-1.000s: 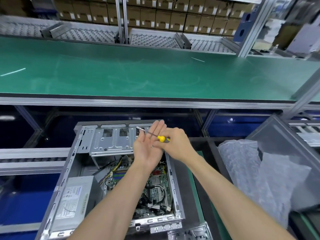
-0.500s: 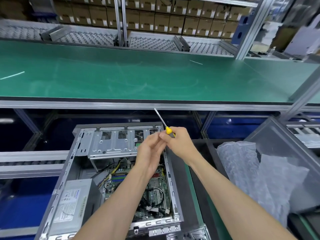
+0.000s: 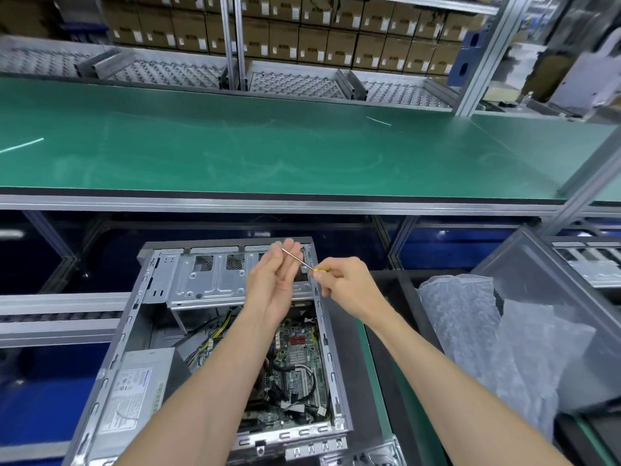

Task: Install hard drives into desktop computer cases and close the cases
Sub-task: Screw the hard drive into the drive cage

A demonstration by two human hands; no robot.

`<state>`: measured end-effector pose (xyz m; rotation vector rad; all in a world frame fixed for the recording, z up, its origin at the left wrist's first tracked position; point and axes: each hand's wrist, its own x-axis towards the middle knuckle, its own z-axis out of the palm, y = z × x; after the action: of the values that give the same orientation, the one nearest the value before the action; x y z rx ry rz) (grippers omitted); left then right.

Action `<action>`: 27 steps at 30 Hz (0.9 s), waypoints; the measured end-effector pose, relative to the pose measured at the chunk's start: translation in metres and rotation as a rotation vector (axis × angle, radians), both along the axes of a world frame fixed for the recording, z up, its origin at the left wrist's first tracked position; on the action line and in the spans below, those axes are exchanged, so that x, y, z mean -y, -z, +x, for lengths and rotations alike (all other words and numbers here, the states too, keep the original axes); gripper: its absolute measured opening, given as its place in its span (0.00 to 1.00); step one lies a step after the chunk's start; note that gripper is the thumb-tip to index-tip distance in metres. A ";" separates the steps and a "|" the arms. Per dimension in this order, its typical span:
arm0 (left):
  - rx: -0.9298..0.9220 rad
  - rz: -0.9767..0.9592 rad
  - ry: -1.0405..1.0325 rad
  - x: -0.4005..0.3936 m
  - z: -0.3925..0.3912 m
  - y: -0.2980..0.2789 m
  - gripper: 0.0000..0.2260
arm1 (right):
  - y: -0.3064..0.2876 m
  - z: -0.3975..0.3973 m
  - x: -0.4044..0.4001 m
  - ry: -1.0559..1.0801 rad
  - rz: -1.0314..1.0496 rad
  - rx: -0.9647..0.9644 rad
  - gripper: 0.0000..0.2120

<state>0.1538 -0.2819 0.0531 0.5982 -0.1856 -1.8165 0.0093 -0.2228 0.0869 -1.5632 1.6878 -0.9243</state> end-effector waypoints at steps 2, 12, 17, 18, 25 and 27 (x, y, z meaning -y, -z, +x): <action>-0.006 -0.007 0.005 0.001 0.001 -0.001 0.07 | 0.000 -0.002 -0.001 -0.005 -0.004 -0.031 0.09; 0.040 -0.068 0.033 0.000 -0.001 -0.005 0.06 | -0.005 -0.003 -0.003 0.021 -0.001 0.001 0.11; 0.087 -0.081 0.051 -0.002 0.003 -0.006 0.07 | -0.006 -0.007 -0.003 0.068 -0.013 0.001 0.07; 0.070 -0.071 0.043 -0.003 0.001 -0.007 0.07 | -0.006 -0.007 -0.002 0.101 -0.028 0.049 0.05; 0.023 -0.032 0.006 -0.001 -0.005 -0.011 0.07 | -0.007 -0.012 -0.003 0.244 -0.113 0.384 0.03; 0.041 -0.046 0.009 -0.002 -0.003 -0.010 0.07 | -0.008 -0.014 -0.004 0.271 -0.133 0.422 0.03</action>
<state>0.1504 -0.2802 0.0631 0.6030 -0.2573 -1.8047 -0.0043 -0.2188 0.0952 -1.1280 1.5735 -1.4191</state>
